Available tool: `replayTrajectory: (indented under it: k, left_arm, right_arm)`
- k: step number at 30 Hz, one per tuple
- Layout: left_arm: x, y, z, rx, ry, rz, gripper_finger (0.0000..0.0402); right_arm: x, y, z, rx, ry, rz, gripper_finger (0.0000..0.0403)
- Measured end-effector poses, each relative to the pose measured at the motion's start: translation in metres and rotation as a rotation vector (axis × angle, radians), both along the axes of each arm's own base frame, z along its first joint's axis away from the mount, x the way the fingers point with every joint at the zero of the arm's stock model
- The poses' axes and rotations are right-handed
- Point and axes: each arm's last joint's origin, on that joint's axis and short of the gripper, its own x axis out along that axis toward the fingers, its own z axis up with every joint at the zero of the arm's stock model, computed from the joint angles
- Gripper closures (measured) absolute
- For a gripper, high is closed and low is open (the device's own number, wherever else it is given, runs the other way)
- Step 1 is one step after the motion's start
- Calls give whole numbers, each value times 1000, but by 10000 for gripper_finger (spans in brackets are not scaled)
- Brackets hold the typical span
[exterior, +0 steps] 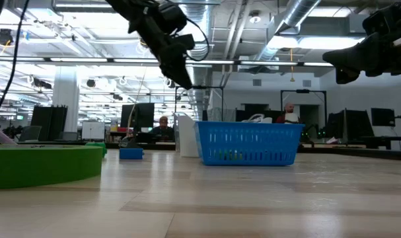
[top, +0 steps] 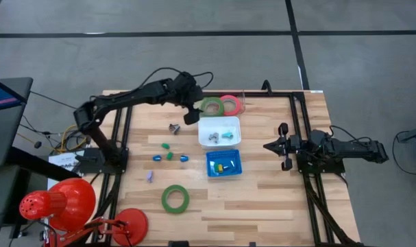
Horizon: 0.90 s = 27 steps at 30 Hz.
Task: Pick and place Stapler, Stapler remover, tape
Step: Put the black staple remover into the white bin
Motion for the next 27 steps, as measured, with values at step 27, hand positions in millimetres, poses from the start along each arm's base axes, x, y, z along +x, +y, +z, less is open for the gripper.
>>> replayTrajectory:
  k: [27]
  left_arm:
    - [-94, -17, -51, -237, 105, 326, 108]
  right_arm:
    - [0, 0, 0, 0, 0, 0, 402]
